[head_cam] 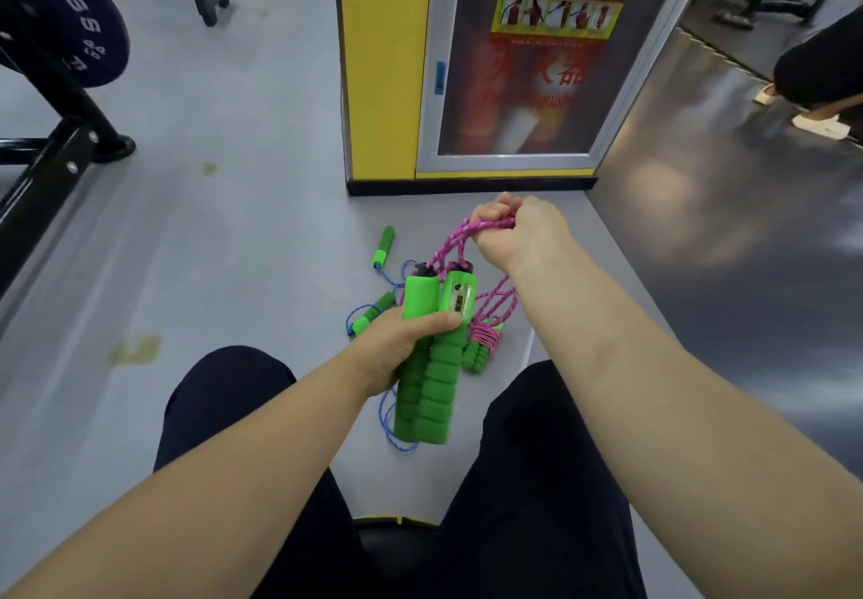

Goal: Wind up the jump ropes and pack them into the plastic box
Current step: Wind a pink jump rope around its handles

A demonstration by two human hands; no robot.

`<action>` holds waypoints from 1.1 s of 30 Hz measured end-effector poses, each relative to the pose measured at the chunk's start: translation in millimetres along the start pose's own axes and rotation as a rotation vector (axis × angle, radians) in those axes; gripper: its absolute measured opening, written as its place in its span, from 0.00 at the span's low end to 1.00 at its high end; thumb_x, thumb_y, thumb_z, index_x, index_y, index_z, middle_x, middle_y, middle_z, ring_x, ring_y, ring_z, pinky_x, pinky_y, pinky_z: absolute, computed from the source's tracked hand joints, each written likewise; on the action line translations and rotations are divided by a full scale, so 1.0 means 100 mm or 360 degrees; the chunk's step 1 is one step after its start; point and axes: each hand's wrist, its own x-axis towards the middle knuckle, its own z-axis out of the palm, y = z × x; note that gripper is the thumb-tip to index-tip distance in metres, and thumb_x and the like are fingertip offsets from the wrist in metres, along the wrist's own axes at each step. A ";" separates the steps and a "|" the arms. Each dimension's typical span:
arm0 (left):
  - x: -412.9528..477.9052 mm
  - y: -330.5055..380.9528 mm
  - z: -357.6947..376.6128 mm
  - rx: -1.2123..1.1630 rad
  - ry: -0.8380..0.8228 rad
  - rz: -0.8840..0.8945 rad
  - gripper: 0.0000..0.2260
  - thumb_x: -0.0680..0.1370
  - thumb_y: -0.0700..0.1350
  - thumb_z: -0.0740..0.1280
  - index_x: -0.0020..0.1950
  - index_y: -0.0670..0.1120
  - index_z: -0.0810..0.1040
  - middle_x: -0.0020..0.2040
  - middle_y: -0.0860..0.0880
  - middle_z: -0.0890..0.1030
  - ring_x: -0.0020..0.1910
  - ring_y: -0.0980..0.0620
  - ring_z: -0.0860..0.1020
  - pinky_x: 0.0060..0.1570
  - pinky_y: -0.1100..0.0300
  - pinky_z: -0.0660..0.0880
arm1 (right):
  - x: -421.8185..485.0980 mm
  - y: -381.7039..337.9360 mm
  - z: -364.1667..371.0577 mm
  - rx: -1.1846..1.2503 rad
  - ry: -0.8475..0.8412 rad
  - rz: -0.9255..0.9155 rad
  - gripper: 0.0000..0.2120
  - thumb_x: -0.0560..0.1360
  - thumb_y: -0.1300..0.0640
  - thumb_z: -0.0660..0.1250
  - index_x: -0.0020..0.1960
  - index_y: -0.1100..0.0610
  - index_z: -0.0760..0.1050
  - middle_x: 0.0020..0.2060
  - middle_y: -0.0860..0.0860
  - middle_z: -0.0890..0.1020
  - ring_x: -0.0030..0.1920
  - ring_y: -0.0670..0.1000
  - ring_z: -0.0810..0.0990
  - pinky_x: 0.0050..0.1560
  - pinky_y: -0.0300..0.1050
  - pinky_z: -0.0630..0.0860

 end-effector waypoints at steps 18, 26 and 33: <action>-0.02 1.28 -0.43 0.1570 -0.0519 -0.0662 0.13 0.71 0.40 0.73 0.54 0.39 0.80 0.50 0.40 0.84 0.43 0.44 0.81 0.47 0.52 0.79 | 0.05 -0.04 -0.57 -0.2338 -0.0927 -0.0221 0.20 0.75 0.45 0.62 0.64 0.52 0.70 0.58 0.45 0.75 0.61 0.45 0.72 0.62 0.41 0.65; -0.01 1.33 -0.30 0.1497 -0.0513 -0.0592 0.12 0.72 0.42 0.72 0.53 0.38 0.78 0.45 0.42 0.83 0.41 0.45 0.82 0.48 0.50 0.79 | -0.11 0.16 -0.48 -0.2542 -0.1121 -0.0363 0.13 0.78 0.48 0.59 0.54 0.57 0.70 0.37 0.54 0.74 0.34 0.53 0.71 0.28 0.39 0.70; 0.03 1.25 -0.26 0.1519 -0.0519 -0.0580 0.12 0.72 0.35 0.71 0.54 0.37 0.77 0.47 0.40 0.82 0.41 0.44 0.82 0.47 0.50 0.80 | -0.11 0.26 -0.58 -0.2165 -0.0846 -0.0356 0.10 0.79 0.47 0.58 0.51 0.54 0.71 0.36 0.52 0.72 0.34 0.50 0.70 0.31 0.41 0.66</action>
